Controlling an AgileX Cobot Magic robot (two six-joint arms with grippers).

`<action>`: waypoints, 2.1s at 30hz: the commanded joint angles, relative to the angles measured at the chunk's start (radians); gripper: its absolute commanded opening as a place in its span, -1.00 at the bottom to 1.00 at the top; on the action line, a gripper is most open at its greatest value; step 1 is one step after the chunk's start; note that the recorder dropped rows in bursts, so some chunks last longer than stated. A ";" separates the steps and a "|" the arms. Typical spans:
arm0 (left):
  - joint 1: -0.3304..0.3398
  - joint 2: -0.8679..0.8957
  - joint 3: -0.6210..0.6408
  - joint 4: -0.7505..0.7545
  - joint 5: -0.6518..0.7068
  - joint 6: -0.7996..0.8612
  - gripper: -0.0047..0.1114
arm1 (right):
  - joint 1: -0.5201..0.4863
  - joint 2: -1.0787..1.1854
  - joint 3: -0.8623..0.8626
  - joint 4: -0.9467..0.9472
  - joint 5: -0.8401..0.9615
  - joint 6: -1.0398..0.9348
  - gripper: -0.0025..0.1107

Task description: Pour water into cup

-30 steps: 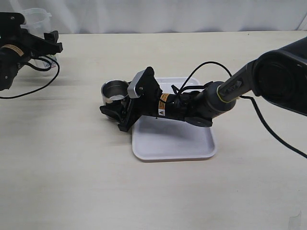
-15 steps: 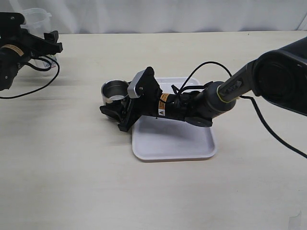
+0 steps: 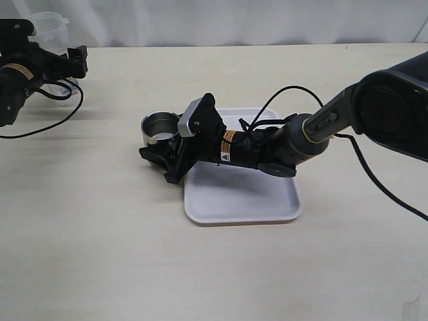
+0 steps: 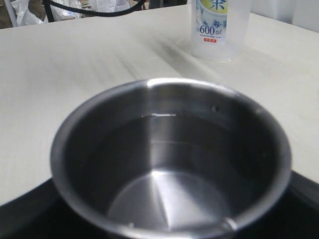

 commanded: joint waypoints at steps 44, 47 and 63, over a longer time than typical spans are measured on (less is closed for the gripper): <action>-0.003 -0.001 -0.007 0.008 0.035 -0.085 0.85 | 0.000 -0.003 0.006 -0.003 0.034 0.000 -0.88; -0.003 -0.001 -0.007 0.024 0.054 -0.085 0.85 | 0.000 -0.003 0.006 -0.003 0.034 0.000 -0.88; -0.003 -0.006 -0.007 0.055 0.058 -0.133 0.85 | 0.000 -0.003 0.006 -0.003 0.034 0.000 -0.88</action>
